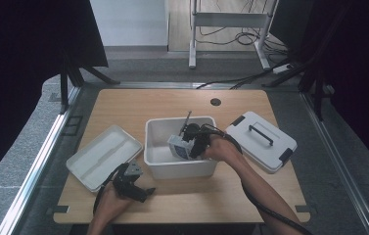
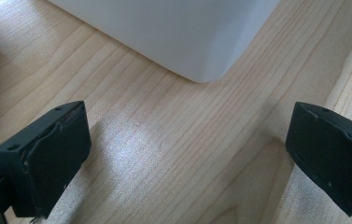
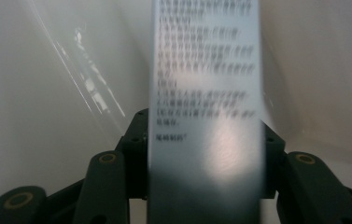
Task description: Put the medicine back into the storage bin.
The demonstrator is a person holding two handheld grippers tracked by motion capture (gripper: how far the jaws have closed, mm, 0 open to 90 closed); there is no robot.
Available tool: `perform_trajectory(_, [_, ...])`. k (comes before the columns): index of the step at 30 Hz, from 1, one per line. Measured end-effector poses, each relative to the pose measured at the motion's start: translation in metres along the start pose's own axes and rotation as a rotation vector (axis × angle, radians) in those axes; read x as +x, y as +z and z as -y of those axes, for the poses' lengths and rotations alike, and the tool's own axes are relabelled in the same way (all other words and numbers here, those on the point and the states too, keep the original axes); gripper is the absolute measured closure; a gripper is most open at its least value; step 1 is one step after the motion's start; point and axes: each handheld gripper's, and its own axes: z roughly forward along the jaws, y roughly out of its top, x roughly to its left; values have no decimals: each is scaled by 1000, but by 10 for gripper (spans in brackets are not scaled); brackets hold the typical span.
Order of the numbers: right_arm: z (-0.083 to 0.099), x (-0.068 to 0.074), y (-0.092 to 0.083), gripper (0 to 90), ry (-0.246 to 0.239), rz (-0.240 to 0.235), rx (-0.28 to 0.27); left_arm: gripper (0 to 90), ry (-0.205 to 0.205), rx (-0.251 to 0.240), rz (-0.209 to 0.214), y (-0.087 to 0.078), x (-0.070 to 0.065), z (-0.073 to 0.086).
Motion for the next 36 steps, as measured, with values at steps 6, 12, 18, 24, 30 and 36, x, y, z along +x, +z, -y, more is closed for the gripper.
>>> perform_trajectory(6, [0,-2,-11,493,10,-10,-44,0,3,2,0,0,0,0])
perform_trajectory(12, [6,-2,-26,415,23,-9,-104,0,-5,3,-5,0,0,0])
perform_trajectory(18, [17,1,-43,312,35,-2,-178,0,-12,3,-11,0,-1,0])
perform_trajectory(24, [28,4,-55,159,64,-2,-256,0,-18,4,-17,0,-2,0])
perform_trajectory(30, [38,9,-68,88,88,17,-320,0,-23,2,-20,0,-2,0])
perform_trajectory(36, [54,15,-76,0,76,15,-356,0,-24,2,-21,0,-2,0])
